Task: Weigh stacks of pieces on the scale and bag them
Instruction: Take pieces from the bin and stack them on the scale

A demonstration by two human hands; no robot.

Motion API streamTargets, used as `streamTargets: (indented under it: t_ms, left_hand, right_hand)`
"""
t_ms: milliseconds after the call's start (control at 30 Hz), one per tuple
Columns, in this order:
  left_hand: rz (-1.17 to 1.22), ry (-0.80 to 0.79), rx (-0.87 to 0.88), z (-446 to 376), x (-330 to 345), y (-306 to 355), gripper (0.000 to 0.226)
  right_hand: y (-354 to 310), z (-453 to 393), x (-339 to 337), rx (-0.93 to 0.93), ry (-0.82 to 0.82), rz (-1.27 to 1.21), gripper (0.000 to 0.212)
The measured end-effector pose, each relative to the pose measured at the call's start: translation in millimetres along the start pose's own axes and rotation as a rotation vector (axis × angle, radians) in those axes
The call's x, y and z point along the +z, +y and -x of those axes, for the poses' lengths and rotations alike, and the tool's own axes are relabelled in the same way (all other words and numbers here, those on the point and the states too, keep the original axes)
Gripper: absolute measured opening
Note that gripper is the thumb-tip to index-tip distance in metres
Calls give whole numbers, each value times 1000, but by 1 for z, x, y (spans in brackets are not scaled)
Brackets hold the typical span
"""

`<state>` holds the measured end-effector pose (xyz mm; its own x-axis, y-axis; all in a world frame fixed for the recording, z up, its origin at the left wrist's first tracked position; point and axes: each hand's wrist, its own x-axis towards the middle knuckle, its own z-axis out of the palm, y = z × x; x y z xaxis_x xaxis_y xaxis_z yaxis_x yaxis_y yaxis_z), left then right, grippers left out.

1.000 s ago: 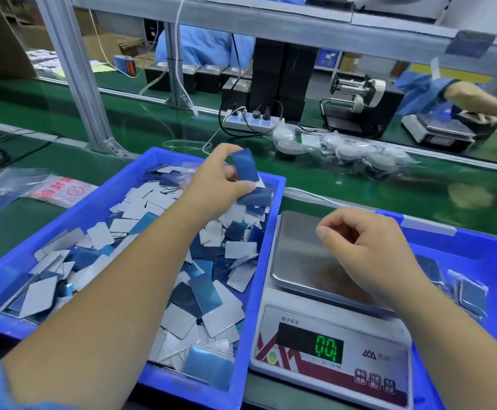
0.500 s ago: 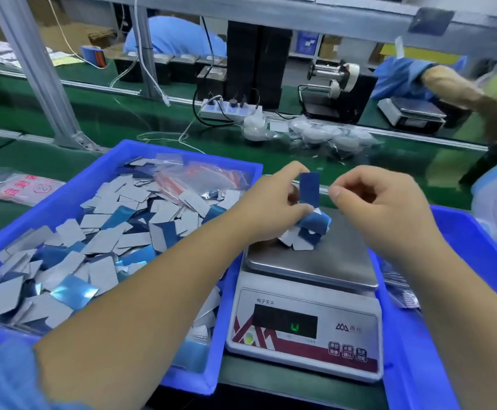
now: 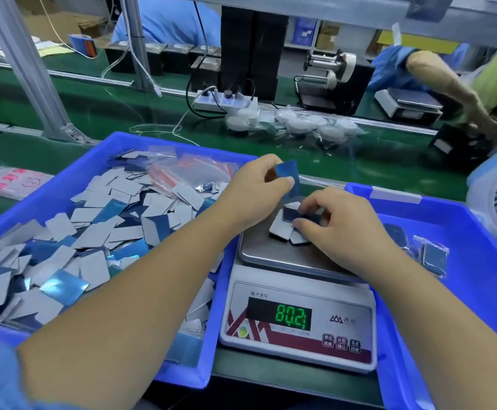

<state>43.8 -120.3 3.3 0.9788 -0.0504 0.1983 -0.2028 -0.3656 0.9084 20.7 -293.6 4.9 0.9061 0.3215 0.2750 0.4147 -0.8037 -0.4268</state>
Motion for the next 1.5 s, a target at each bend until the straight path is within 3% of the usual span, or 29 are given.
streamTargets:
  t_ms: [133,233,367,467,733,1000,1500]
  left_hand:
    - [-71,-183,-7,3,-10,1,37]
    - [-283,-302,6,7,-8,0,19]
    - [-458,-256,74,7,-4,2,20]
    - [-489,-243,80,7,-6,1,49]
    - [-257,-125,117,5,-11,-8,20]
    - [-156,84,155,5,-15,-5,24]
    - [-235,28,38,1,-15,-13,26]
  right_hand:
    - [-1,-1,-6,80,148,-133,21]
    - [2,-1,-9,147,203,-191,26]
    - [2,-1,-8,150,188,-185,24]
    - [3,-1,-8,152,190,-191,23]
    - [7,0,-8,162,155,-201,20]
    - [9,-1,-8,159,147,-201,18]
    - [8,0,-8,119,101,-159,20]
